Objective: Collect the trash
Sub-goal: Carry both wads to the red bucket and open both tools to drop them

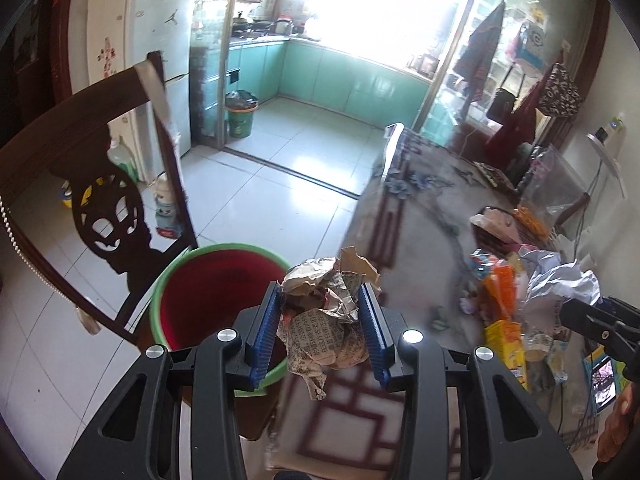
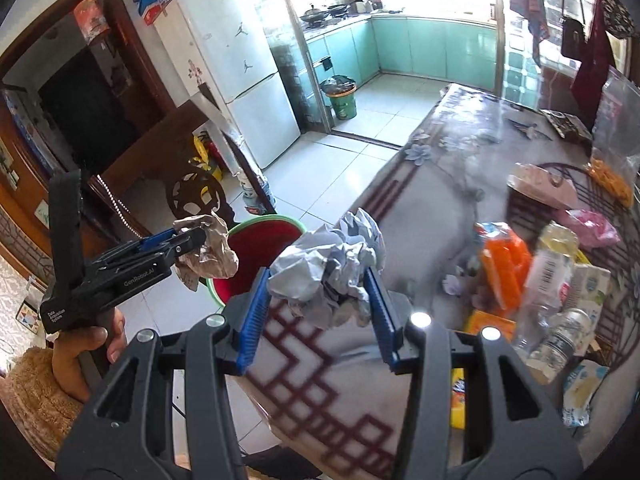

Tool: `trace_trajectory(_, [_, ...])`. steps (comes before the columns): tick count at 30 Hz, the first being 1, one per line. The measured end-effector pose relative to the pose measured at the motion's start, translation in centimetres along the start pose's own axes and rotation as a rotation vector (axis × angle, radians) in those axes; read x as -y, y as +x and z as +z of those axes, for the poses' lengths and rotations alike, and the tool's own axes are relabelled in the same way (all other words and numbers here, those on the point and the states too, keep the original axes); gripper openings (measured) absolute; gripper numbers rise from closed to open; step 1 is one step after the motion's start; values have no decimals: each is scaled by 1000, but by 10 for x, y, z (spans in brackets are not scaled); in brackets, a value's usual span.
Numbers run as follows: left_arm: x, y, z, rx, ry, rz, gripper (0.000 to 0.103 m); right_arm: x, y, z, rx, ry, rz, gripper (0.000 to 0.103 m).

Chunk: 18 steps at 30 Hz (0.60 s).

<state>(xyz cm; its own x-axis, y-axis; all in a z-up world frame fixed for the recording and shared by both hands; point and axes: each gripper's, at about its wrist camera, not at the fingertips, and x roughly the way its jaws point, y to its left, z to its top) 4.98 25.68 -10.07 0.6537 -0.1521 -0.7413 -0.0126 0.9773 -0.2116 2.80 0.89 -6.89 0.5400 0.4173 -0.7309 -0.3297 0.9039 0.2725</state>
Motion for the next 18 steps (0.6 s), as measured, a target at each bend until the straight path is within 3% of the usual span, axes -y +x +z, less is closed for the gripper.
trace_trajectory(8, [-38, 12, 4, -10, -33, 42, 37, -36, 27, 14, -22, -59, 27, 46])
trace_trajectory(18, [-76, 40, -1, -77, -78, 96, 37, -66, 104, 25, -154, -73, 140, 46])
